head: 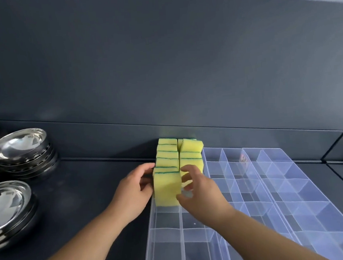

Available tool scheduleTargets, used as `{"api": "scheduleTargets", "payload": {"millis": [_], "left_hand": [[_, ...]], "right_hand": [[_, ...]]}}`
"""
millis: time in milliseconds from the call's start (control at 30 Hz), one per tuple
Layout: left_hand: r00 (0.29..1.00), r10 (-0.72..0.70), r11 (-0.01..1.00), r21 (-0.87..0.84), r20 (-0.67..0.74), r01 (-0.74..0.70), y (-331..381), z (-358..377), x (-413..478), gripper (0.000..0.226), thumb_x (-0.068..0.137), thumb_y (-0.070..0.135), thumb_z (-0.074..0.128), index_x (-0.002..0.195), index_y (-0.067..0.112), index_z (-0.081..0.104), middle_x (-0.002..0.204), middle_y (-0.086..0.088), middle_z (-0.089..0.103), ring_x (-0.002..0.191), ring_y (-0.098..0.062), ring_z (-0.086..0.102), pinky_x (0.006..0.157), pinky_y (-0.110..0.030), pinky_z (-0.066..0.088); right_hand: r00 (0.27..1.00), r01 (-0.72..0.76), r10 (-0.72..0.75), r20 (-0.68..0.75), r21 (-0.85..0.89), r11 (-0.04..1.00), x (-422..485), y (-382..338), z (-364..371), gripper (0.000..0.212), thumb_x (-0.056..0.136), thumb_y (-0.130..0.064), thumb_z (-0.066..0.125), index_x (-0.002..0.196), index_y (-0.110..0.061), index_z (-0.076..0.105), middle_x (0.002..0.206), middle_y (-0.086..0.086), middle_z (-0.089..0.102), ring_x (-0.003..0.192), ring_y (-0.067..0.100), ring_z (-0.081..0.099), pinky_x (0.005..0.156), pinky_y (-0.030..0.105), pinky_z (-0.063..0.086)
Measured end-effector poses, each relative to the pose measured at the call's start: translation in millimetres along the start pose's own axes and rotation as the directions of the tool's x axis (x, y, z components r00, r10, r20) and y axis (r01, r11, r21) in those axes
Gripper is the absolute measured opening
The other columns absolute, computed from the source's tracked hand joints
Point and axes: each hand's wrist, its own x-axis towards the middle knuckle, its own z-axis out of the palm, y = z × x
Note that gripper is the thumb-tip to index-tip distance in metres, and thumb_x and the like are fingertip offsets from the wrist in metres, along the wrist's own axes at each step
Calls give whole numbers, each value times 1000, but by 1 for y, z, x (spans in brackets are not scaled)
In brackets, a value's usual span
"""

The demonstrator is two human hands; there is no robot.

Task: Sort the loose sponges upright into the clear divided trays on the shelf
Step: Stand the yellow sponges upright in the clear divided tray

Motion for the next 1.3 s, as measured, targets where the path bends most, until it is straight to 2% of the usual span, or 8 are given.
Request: {"api": "scheduleTargets", "payload": {"millis": [133, 267, 500, 633, 800, 967, 1133, 1300], "left_hand": [[981, -22, 999, 42, -192, 30, 15, -3, -16, 45, 88, -1, 51, 123, 26, 55, 122, 9, 56, 106, -6, 56, 89, -20, 42], [960, 88, 991, 123, -267, -56, 59, 9, -41, 40, 89, 5, 53, 122, 27, 55, 118, 14, 51, 108, -3, 49, 92, -22, 38], [977, 209, 953, 213, 48, -215, 144, 121, -96, 45, 89, 22, 61, 131, 30, 47, 122, 16, 49, 111, -5, 50, 96, -23, 41], [941, 248, 941, 171, 230, -290, 198, 220, -146, 51, 87, 27, 64, 134, 29, 46, 129, 12, 49, 119, -9, 50, 102, -23, 39], [824, 341, 898, 101, 451, -427, 270, 345, -214, 57, 85, 36, 65, 138, 29, 42, 137, 14, 47, 124, -5, 46, 105, -21, 34], [699, 329, 878, 67, 635, -474, 326, 443, -263, 64, 85, 33, 67, 141, 25, 38, 141, 5, 47, 127, -11, 46, 101, -20, 33], [629, 308, 879, 40, 713, -476, 368, 510, -267, 69, 84, 37, 65, 144, 34, 29, 138, 6, 48, 120, -15, 50, 98, -28, 42], [648, 372, 874, -17, 665, -485, 402, 555, -230, 67, 85, 32, 67, 143, 28, 33, 140, 3, 46, 126, -12, 46, 95, -20, 35]], "right_hand": [[997, 27, -28, -72, -12, 1000, -21, 12, -21, 46, 85, -24, 66, 126, -29, 45, 110, -12, 56, 94, 4, 56, 78, 12, 45], [993, 0, -1, -116, -7, 1000, -60, 36, -52, 33, 89, -27, 60, 120, -28, 52, 110, -14, 55, 98, 4, 54, 83, 16, 44], [956, -149, 150, -253, 23, 989, -172, 123, -136, 42, 87, -33, 64, 126, -30, 49, 114, -14, 56, 99, 4, 53, 82, 16, 41], [890, -304, 297, -347, 36, 952, -281, 200, -194, 47, 82, -36, 69, 125, -29, 51, 114, -10, 59, 102, 7, 57, 84, 17, 39], [733, -550, 551, -399, 129, 825, -433, 299, -248, 57, 78, -48, 68, 129, -34, 48, 119, -10, 61, 106, 12, 57, 92, 27, 45], [560, -701, 709, -428, 211, 681, -546, 359, -287, 64, 79, -54, 65, 136, -33, 43, 128, -7, 59, 112, 14, 58, 92, 26, 45], [492, -753, 728, -477, 186, 631, -585, 398, -320, 67, 79, -60, 61, 137, -33, 41, 129, -7, 59, 115, 15, 57, 95, 28, 45], [526, -714, 691, -496, 184, 676, -553, 427, -364, 66, 81, -54, 64, 139, -34, 40, 129, -8, 58, 115, 13, 56, 96, 28, 45]]}}
